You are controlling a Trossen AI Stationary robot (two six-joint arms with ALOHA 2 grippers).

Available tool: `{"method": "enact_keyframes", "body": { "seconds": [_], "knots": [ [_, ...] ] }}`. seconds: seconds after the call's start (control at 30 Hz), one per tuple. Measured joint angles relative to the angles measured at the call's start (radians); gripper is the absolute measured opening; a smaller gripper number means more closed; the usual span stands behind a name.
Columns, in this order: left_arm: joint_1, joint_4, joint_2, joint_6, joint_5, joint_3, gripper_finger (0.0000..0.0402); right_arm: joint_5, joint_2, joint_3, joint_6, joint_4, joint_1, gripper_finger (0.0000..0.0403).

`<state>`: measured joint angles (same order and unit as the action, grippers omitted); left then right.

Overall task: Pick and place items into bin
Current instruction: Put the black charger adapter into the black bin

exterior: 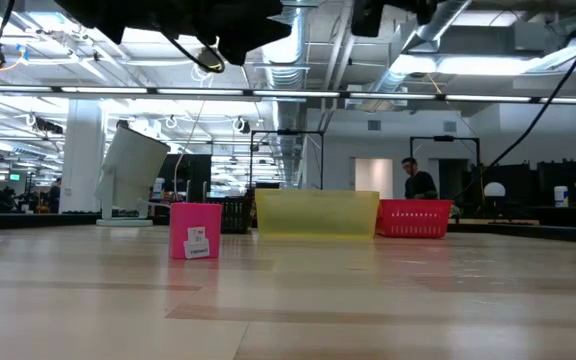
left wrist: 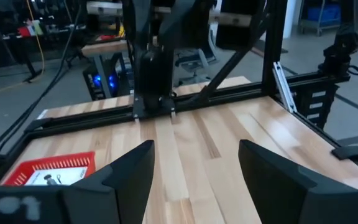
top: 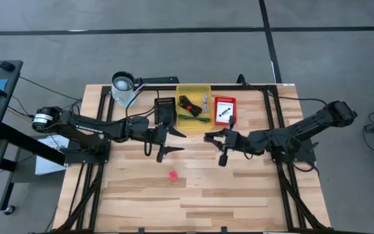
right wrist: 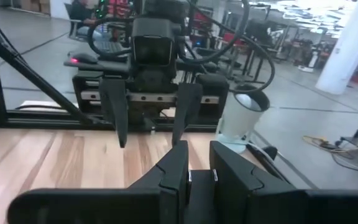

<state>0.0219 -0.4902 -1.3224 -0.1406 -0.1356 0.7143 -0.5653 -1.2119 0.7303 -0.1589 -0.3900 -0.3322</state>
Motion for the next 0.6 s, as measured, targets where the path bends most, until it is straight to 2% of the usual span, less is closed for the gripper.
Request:
{"method": "enact_keyframes", "body": {
  "seconds": [0.23,0.43,0.6],
  "knots": [
    [0.0,-0.064,-0.029,0.004,0.008,0.0,0.0225,0.099,-0.006,-0.001,0.016,-0.027,0.048,0.0055],
    [-0.003,-0.143,-0.122,0.013,0.017,0.006,0.0225,0.173,-0.005,-0.001,0.003,-0.075,0.049,0.0055],
    [-0.003,-0.207,-0.156,0.021,0.032,0.01,0.0225,0.181,-0.005,-0.001,0.003,-0.076,0.037,0.0055]
  ]
}}
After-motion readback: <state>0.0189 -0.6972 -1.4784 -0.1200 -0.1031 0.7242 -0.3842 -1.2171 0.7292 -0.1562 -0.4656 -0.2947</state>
